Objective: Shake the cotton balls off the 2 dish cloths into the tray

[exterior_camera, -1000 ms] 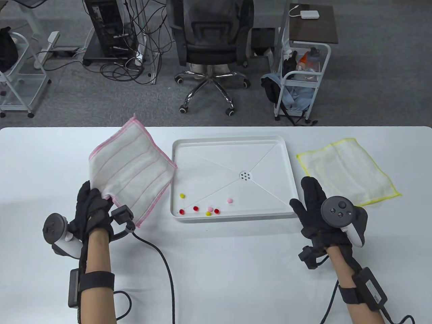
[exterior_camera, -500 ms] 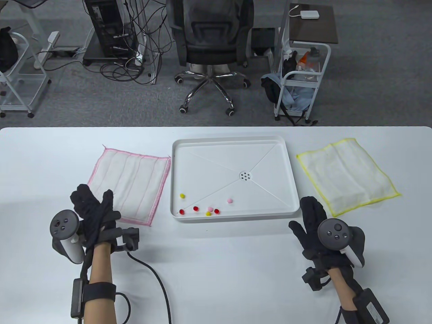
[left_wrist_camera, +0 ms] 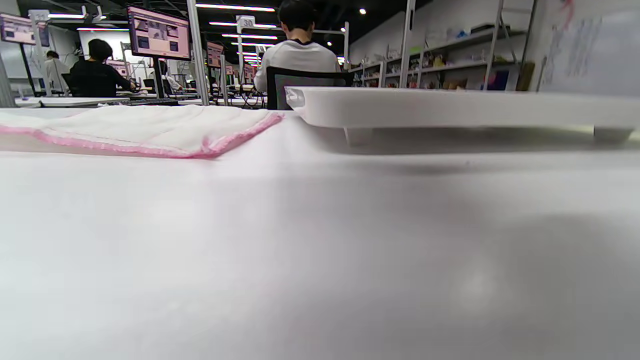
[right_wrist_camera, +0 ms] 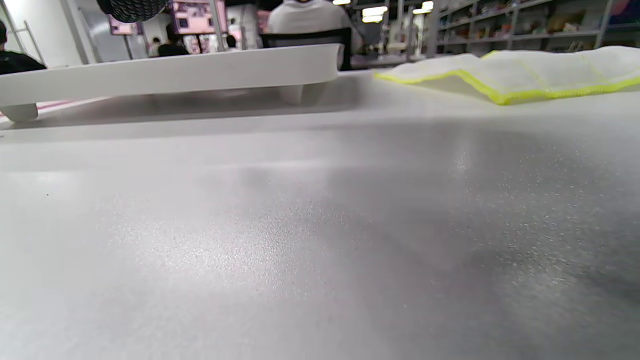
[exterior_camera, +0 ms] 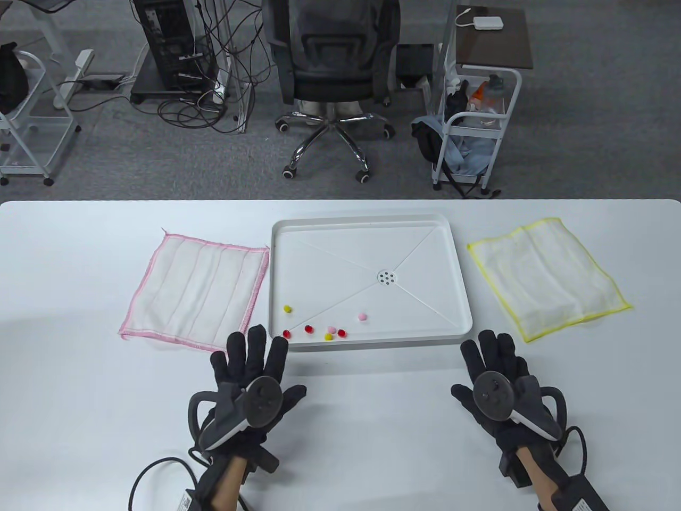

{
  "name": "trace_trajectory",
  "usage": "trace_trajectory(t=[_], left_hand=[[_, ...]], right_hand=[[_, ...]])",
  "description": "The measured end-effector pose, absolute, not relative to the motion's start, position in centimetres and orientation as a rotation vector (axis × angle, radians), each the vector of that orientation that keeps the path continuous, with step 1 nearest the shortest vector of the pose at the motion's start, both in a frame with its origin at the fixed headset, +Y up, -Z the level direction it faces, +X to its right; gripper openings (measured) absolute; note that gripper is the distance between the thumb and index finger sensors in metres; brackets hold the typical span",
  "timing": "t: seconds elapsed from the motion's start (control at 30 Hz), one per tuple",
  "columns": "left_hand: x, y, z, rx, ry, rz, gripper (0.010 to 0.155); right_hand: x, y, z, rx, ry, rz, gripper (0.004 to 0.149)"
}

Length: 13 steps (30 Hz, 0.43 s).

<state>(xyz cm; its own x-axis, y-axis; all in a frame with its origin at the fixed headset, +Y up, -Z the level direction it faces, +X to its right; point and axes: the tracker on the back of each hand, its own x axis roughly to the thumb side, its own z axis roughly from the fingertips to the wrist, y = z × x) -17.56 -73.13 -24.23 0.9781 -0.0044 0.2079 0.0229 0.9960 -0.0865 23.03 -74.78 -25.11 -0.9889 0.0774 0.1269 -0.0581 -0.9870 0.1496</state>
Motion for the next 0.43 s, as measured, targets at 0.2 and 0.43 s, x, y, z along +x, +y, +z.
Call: trace_trajectory(t=[0.2, 0.43], left_hand=[[-17.67, -73.54, -24.27, -0.112, -0.208, -0.005, 0.084], [-18.39, -74.04, -24.42, -0.14, -0.182, -0.011, 0.084]], right_hand=[[22.93, -75.0, -25.07, 0.2, 0.247, 3.1, 0.077], [23.16, -74.89, -25.0, 0.186, 0.239, 3.09, 0.077]])
